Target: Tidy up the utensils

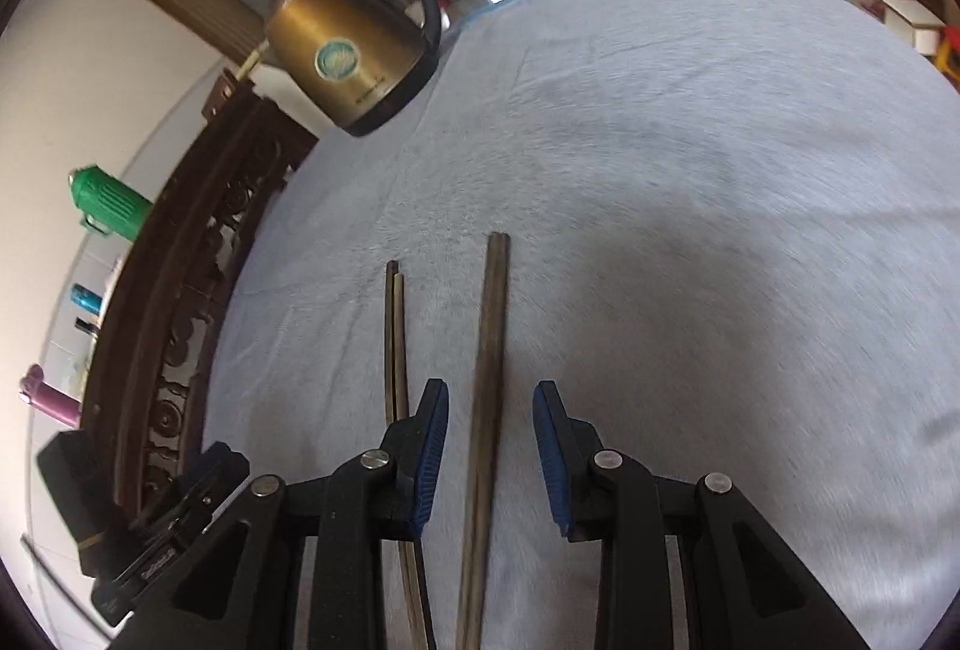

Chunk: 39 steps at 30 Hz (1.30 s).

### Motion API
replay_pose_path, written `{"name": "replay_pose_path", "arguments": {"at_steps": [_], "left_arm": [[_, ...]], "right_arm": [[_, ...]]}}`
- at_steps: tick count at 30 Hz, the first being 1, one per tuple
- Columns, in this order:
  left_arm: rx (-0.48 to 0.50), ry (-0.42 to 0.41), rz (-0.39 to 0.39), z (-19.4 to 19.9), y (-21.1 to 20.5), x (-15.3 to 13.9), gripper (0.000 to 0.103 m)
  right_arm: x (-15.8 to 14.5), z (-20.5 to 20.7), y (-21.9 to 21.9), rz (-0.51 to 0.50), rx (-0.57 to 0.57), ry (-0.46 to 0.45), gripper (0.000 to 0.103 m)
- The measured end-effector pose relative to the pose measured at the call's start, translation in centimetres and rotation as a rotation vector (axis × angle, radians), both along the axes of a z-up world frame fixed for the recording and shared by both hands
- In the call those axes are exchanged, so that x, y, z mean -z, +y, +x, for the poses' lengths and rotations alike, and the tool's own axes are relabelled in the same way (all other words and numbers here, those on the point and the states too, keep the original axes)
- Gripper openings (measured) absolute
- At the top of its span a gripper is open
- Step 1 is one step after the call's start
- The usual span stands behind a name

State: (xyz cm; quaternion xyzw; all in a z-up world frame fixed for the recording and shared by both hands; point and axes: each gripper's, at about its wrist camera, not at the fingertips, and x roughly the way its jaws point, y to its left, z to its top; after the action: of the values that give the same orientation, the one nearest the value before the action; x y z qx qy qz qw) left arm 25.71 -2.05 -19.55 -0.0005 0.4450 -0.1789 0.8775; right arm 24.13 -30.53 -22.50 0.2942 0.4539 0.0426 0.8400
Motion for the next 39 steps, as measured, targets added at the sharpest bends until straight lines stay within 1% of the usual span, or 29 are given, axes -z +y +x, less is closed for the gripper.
{"name": "replay_pose_path", "arguments": {"at_steps": [2,4,6,7,8,11,14,17,19,20,22,27,28,30,31,32,34,37,39], "left_arm": [[0.023,0.003,0.000,0.8,-1.1,0.0,0.078],[0.043,0.002,0.005,1.2,-2.2,0.2,0.078],[0.067,-0.006,0.010,1.6,-3.4,0.2,0.078],[0.078,-0.006,0.012,1.6,-3.9,0.3,0.078],[0.091,-0.005,0.015,1.8,-4.6,0.5,0.078],[0.117,0.007,0.028,2.2,-6.5,1.2,0.078],[0.136,0.024,0.040,2.5,-8.1,1.9,0.078],[0.137,0.039,0.079,2.8,-9.0,2.8,0.078],[0.131,0.062,0.085,3.1,-9.0,3.4,0.078],[0.132,0.053,0.088,3.2,-9.0,3.5,0.078],[0.137,0.049,0.105,3.2,-9.0,3.6,0.078],[0.148,0.053,0.123,3.5,-8.4,3.6,0.078],[0.145,0.055,0.129,3.7,-8.2,3.6,0.078],[0.138,0.055,0.168,3.9,-8.2,3.8,0.078],[0.136,0.059,0.169,4.0,-8.3,3.7,0.078],[0.132,0.071,0.154,4.1,-8.3,3.6,0.078],[0.121,0.093,0.129,4.7,-8.4,3.6,0.078],[0.090,0.109,0.127,5.7,-8.8,3.5,0.078],[0.064,0.114,0.170,6.7,-9.5,3.7,0.078]], "right_arm": [[0.2,1.1,0.7,-0.026,-0.029,0.013,0.028],[0.5,2.2,1.7,-0.092,-0.054,0.035,0.024],[1.0,2.8,2.3,-0.154,-0.071,0.059,0.018],[1.2,2.8,2.4,-0.173,-0.074,0.057,0.014],[1.1,2.8,2.5,-0.206,-0.081,0.049,0.013],[1.0,2.6,2.4,-0.266,-0.086,0.040,0.011],[0.9,2.7,1.9,-0.244,-0.083,0.047,0.011],[0.8,2.5,1.4,-0.260,-0.061,0.049,0.011],[0.8,2.7,0.9,-0.236,-0.054,0.064,0.011],[0.7,2.9,0.8,-0.230,-0.049,0.073,0.011],[0.6,3.6,0.7,-0.238,-0.038,0.085,0.017],[0.5,6.0,0.3,-0.256,-0.022,0.127,0.015],[0.5,6.2,0.1,-0.255,-0.021,0.132,0.015],[0.5,6.8,-0.1,-0.249,-0.023,0.139,0.015],[0.5,6.9,-0.3,-0.243,-0.023,0.139,0.014],[0.5,6.9,-0.5,-0.240,-0.021,0.140,0.011],[0.7,6.7,-0.7,-0.231,-0.025,0.133,0.010],[0.7,6.5,-1.0,-0.220,-0.034,0.136,0.010],[0.6,6.6,-0.9,-0.238,-0.039,0.153,0.010]]}}
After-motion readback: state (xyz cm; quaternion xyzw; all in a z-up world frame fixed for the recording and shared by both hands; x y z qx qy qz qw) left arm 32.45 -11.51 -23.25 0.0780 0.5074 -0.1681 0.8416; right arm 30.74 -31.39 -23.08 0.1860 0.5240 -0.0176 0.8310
